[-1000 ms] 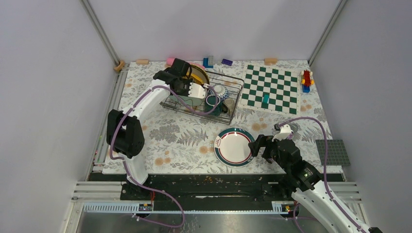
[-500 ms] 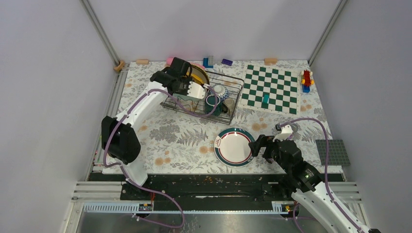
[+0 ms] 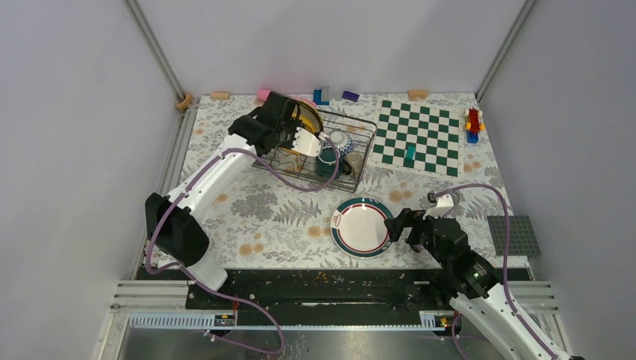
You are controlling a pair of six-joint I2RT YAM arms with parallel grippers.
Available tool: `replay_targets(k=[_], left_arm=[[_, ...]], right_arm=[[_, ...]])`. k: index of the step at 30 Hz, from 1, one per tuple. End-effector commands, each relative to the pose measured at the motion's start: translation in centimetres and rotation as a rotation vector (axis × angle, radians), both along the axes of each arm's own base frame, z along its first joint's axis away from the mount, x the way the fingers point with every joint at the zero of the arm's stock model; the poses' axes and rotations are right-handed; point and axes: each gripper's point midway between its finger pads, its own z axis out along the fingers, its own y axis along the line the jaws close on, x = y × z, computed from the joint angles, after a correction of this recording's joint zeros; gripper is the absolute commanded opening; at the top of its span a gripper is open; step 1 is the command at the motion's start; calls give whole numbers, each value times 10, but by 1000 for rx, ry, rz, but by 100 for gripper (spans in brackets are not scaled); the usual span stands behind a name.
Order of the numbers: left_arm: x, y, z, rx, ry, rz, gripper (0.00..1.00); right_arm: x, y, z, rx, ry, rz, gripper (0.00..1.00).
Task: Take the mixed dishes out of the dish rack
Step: Pick up the plate from the dish rack.
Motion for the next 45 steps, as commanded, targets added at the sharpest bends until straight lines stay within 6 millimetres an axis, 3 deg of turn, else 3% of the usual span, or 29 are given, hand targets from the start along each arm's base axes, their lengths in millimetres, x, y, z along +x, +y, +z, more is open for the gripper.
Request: replay_targets(k=[1, 13, 19, 25, 31, 34, 37, 40, 45], left_arm=[[2, 7, 68, -47, -219, 32, 0], [-44, 6, 103, -129, -290, -39, 0], [-83, -11, 134, -337, -304, -147, 0], [-152, -49, 177, -751, -292, -391, 0], [-211, -69, 242, -1265, -218, -539, 0], [-227, -74, 275, -1479, -145, -581, 0], [-219, -73, 300, -1697, -74, -497, 0], [-197, -68, 314, -1936, -6, -339, 0], [-145, -56, 296, -2247, 74, 21, 0]], right_arm=[[3, -4, 20, 20, -47, -23, 100], [-1, -2, 25, 47, -62, -7, 100], [-6, 2, 32, 81, -80, 19, 100], [-11, 7, 34, 122, -92, 50, 100], [-15, 12, 39, 166, -115, 78, 100], [-17, 17, 41, 189, -124, 104, 100], [-18, 20, 42, 203, -126, 120, 100], [-19, 25, 45, 222, -134, 142, 99], [-23, 30, 46, 238, -129, 173, 100]])
